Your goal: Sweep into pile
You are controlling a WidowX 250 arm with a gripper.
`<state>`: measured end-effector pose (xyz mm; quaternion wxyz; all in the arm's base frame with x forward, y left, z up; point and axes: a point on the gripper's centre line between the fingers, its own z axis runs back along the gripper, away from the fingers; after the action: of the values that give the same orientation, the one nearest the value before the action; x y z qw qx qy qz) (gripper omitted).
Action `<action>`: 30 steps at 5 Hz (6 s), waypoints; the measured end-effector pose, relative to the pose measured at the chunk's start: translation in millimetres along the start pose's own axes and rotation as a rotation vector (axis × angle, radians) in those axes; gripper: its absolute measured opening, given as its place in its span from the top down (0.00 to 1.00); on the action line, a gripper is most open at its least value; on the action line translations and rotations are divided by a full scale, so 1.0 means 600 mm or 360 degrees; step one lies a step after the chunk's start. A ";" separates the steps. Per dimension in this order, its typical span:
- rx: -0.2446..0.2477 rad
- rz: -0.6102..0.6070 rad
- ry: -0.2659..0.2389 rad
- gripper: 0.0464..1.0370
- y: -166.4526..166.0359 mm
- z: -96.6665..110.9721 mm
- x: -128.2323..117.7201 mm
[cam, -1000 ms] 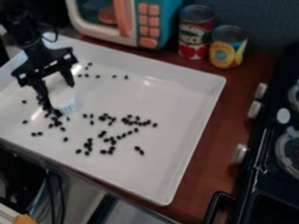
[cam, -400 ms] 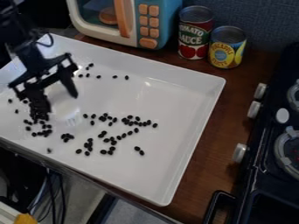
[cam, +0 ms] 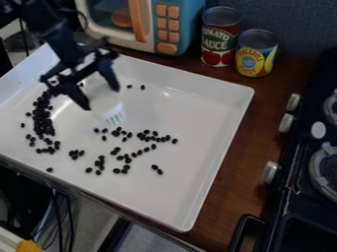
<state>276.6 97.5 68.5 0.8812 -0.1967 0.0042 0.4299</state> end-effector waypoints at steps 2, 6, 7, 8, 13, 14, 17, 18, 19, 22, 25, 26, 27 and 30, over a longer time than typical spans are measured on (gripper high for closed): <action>-0.0026 -0.0187 0.0088 0.33 -0.086 -0.070 -0.095; -0.0003 -0.0423 -0.0135 0.33 -0.140 -0.132 -0.113; 0.0019 -0.0454 -0.0186 0.33 -0.135 -0.145 -0.099; 0.0045 -0.0469 -0.0228 0.33 -0.127 -0.148 -0.093; 0.0146 -0.0356 -0.0216 0.33 0.022 -0.100 -0.062; 0.0169 -0.0375 -0.0274 0.33 0.033 -0.096 -0.048; 0.0682 -0.0372 -0.0475 0.33 0.077 -0.052 0.039; 0.0805 -0.0336 -0.0393 0.33 0.085 -0.045 0.052; 0.0844 -0.0245 -0.0389 0.33 0.111 -0.030 0.076; 0.0844 -0.0244 -0.0298 0.33 0.167 -0.001 0.104; 0.0440 -0.0199 -0.0096 0.33 0.098 0.006 0.040; 0.0359 -0.0236 -0.0125 0.33 0.055 0.007 -0.008; 0.0249 -0.0242 -0.0110 0.33 0.029 0.009 -0.048; 0.0016 -0.0372 0.0039 0.33 -0.032 -0.081 -0.143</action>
<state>245.0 5.0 45.4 0.9262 -0.1967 -0.0057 0.3217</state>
